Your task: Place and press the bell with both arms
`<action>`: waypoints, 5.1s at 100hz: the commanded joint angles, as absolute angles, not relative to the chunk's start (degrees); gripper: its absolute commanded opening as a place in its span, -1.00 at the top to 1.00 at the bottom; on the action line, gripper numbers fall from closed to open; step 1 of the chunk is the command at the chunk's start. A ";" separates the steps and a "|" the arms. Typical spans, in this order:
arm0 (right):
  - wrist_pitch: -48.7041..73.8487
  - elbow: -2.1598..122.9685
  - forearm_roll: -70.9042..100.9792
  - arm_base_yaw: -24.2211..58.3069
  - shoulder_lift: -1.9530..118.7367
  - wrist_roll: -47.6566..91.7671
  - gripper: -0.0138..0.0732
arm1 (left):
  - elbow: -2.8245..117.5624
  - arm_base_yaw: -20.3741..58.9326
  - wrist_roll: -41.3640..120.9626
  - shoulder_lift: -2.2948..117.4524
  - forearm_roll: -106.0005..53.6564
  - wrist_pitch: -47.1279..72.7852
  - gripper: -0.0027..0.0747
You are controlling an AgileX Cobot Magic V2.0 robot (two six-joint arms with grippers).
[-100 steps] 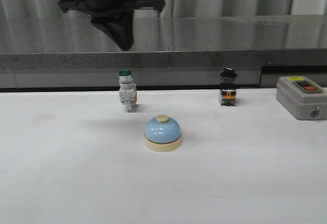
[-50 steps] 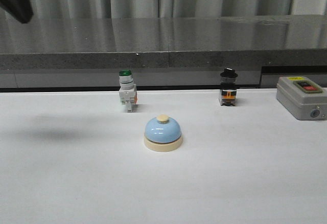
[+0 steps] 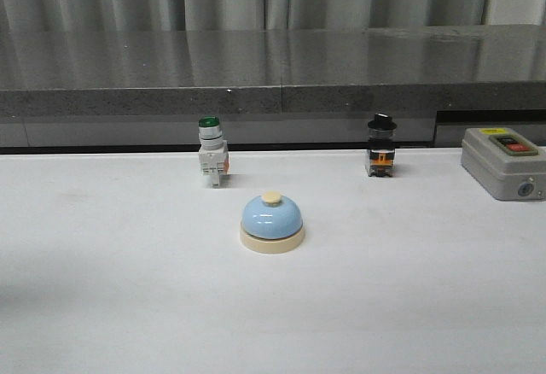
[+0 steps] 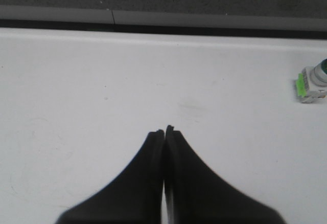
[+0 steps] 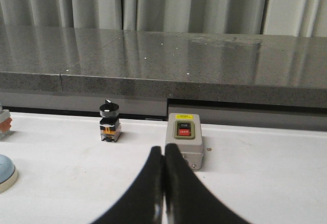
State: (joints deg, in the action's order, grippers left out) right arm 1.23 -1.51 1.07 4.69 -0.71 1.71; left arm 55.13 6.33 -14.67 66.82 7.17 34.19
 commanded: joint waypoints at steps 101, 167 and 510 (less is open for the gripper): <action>-3.67 -0.66 0.63 4.54 -1.71 1.73 0.82 | 19.72 6.19 -7.84 20.97 -2.87 11.24 0.98; -3.61 -0.66 0.63 4.54 -1.71 1.73 0.82 | -2.70 6.19 -7.84 -2.05 2.23 -1.87 0.98; 54.25 98.69 6.42 33.09 112.97 1.73 0.82 | -2.50 6.19 -5.05 -2.05 2.12 0.95 0.98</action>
